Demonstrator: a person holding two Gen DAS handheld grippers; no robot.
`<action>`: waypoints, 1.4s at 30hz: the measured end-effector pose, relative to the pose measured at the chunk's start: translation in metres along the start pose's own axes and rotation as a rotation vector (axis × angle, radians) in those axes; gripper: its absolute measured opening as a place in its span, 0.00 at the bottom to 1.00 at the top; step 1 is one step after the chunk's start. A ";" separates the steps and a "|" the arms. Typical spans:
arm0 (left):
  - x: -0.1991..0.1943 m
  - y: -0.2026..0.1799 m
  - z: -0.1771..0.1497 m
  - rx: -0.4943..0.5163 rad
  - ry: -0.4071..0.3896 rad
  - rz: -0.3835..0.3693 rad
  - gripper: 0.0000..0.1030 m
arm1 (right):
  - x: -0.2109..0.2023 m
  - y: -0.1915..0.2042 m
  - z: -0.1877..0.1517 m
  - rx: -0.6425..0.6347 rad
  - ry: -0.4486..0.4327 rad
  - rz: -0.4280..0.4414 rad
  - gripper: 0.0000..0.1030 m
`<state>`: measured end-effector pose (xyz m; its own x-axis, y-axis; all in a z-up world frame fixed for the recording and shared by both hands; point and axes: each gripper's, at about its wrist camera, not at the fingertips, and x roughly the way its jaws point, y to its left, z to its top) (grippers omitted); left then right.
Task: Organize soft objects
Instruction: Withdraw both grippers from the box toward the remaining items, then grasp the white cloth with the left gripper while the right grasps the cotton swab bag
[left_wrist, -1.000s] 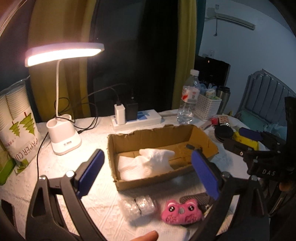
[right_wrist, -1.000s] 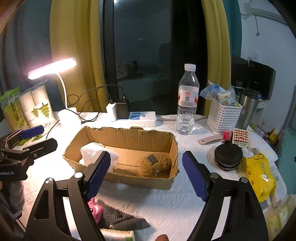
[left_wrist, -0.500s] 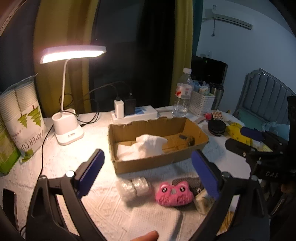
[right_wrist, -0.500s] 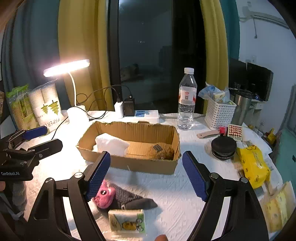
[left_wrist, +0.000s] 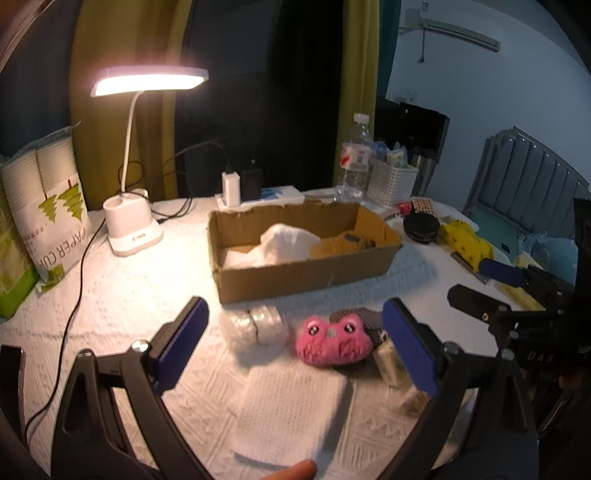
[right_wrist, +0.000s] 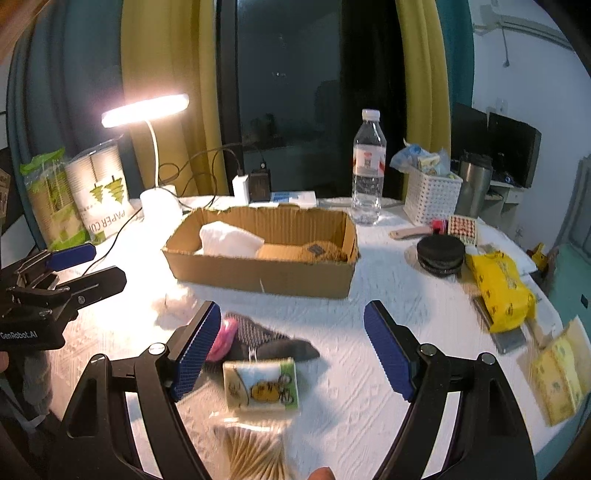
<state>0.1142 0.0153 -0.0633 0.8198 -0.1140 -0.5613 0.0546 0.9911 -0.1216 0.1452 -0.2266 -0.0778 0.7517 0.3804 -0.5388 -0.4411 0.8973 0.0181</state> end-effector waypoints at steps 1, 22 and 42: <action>0.000 0.000 -0.003 0.000 0.005 -0.001 0.93 | 0.000 0.000 -0.004 0.003 0.006 0.000 0.80; 0.011 0.002 -0.057 -0.005 0.128 -0.002 0.93 | 0.007 0.017 -0.062 -0.001 0.115 0.028 0.80; 0.062 0.000 -0.089 0.069 0.342 0.084 0.93 | 0.029 0.008 -0.093 0.002 0.209 0.088 0.80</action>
<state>0.1138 0.0023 -0.1711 0.5851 -0.0368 -0.8101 0.0432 0.9990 -0.0142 0.1177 -0.2289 -0.1721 0.5918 0.4029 -0.6982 -0.4997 0.8630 0.0744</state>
